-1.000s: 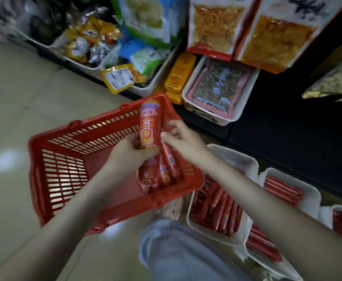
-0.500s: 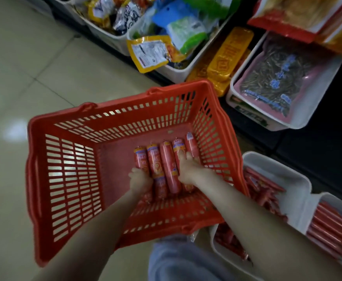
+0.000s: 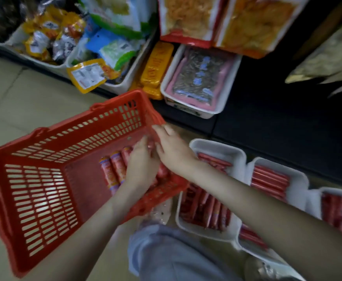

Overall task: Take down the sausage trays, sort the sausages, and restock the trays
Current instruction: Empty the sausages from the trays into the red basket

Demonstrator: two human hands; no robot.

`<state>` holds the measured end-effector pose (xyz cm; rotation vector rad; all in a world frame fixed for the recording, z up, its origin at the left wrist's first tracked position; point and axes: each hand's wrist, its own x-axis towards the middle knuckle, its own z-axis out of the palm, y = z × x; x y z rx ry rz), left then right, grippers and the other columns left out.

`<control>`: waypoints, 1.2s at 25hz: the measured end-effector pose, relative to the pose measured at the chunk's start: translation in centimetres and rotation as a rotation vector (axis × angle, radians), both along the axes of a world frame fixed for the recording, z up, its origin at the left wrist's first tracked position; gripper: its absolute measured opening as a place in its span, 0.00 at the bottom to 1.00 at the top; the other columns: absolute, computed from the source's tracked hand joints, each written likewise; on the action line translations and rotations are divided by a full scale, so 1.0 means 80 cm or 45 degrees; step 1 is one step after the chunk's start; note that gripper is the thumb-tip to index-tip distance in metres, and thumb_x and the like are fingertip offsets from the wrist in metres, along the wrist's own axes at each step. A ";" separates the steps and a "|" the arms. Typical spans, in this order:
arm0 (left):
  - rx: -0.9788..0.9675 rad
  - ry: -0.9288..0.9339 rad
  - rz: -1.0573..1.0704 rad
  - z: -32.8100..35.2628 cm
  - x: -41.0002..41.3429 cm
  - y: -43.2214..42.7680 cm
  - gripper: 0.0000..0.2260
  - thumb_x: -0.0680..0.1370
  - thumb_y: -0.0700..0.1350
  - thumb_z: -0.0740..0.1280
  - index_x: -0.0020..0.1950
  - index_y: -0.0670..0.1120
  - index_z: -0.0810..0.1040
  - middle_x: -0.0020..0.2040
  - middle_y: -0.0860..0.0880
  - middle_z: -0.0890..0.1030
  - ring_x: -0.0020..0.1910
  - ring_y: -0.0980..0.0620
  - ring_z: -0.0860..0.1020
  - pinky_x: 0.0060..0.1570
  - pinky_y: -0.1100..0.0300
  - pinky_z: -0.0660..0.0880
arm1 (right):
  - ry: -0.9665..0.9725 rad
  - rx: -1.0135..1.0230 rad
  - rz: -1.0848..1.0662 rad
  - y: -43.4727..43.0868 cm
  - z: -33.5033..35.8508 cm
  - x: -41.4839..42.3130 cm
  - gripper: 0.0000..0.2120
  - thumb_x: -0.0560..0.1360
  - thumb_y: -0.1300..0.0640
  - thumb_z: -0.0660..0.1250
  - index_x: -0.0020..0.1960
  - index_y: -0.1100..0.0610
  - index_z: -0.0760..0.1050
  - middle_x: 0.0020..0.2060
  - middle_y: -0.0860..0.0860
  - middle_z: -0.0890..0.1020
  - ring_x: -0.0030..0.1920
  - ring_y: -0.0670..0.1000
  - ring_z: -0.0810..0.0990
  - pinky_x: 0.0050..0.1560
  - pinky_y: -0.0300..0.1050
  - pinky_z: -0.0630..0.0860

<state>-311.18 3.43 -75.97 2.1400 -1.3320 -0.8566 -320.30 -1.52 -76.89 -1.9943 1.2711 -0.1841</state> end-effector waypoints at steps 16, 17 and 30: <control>0.373 -0.329 -1.559 -0.156 -0.433 0.054 0.26 0.81 0.43 0.54 0.78 0.52 0.51 0.77 0.48 0.55 0.72 0.44 0.61 0.68 0.52 0.62 | 0.423 0.209 -1.386 0.257 -0.165 -0.585 0.24 0.76 0.63 0.59 0.72 0.55 0.66 0.67 0.56 0.71 0.67 0.63 0.67 0.65 0.55 0.66; 0.363 -0.372 -1.626 -0.166 -0.445 0.059 0.28 0.81 0.41 0.55 0.78 0.54 0.49 0.78 0.49 0.50 0.74 0.44 0.57 0.70 0.52 0.58 | 0.452 0.242 -1.352 0.268 -0.174 -0.602 0.24 0.77 0.61 0.58 0.73 0.52 0.65 0.70 0.54 0.69 0.69 0.63 0.65 0.67 0.57 0.63; 0.063 -0.584 -2.209 -0.201 -0.589 0.084 0.33 0.79 0.36 0.56 0.78 0.56 0.44 0.77 0.44 0.37 0.76 0.44 0.36 0.72 0.45 0.36 | 0.304 0.483 -1.474 0.331 -0.224 -0.722 0.51 0.71 0.51 0.73 0.77 0.53 0.39 0.76 0.57 0.46 0.74 0.61 0.53 0.69 0.65 0.62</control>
